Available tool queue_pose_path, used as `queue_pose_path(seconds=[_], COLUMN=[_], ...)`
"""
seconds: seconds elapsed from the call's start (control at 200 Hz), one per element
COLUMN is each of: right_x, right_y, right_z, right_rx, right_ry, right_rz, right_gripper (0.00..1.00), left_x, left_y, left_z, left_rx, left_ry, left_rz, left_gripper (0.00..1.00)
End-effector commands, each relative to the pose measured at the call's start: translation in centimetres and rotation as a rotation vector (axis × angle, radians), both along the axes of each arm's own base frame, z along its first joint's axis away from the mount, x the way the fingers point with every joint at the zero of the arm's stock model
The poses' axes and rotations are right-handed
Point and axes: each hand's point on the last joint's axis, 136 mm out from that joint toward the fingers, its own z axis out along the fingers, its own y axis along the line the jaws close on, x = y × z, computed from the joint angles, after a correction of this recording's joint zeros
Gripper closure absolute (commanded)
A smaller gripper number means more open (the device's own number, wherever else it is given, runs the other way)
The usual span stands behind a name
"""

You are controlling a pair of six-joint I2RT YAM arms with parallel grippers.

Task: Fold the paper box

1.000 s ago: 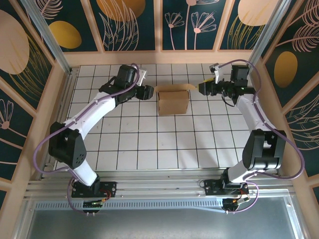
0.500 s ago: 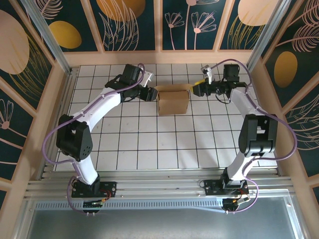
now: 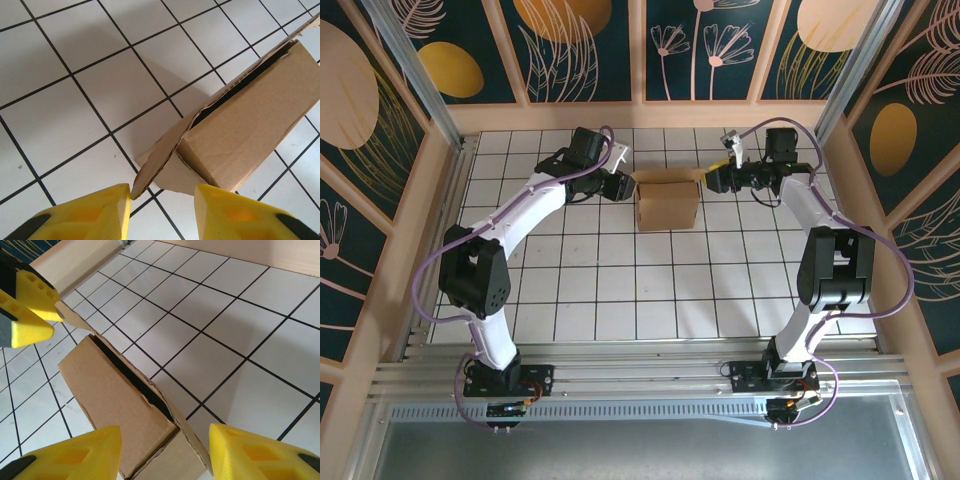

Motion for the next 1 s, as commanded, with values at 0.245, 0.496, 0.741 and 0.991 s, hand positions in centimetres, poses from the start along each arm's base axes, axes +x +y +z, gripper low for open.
queue_pose_path(seconds=[0.245, 0.496, 0.741, 0.991], right_x=[-0.9, -0.2, -0.5, -0.9], right_y=[0.1, 0.2, 1.0, 2.0], right_z=[0.5, 0.0, -0.1, 0.2], right_rx=[-0.029, -0.051, -0.089, -0.131], right_ry=[-0.037, 0.003, 0.019, 0.006], right_rz=[-0.027, -0.08, -0.11, -0.137], right_gripper=[0.59, 0.77, 0.87, 0.87], left_x=[0.1, 0.0, 0.1, 0.1], left_y=[-0.4, -1.0, -1.2, -1.5], left_z=[0.4, 0.3, -0.4, 0.2], left_rx=[-0.018, -0.048, -0.047, -0.082], left_ry=[0.021, 0.037, 0.072, 0.084], left_rz=[-0.023, -0.046, -0.038, -0.029], left_gripper=[0.71, 0.78, 0.83, 0.88])
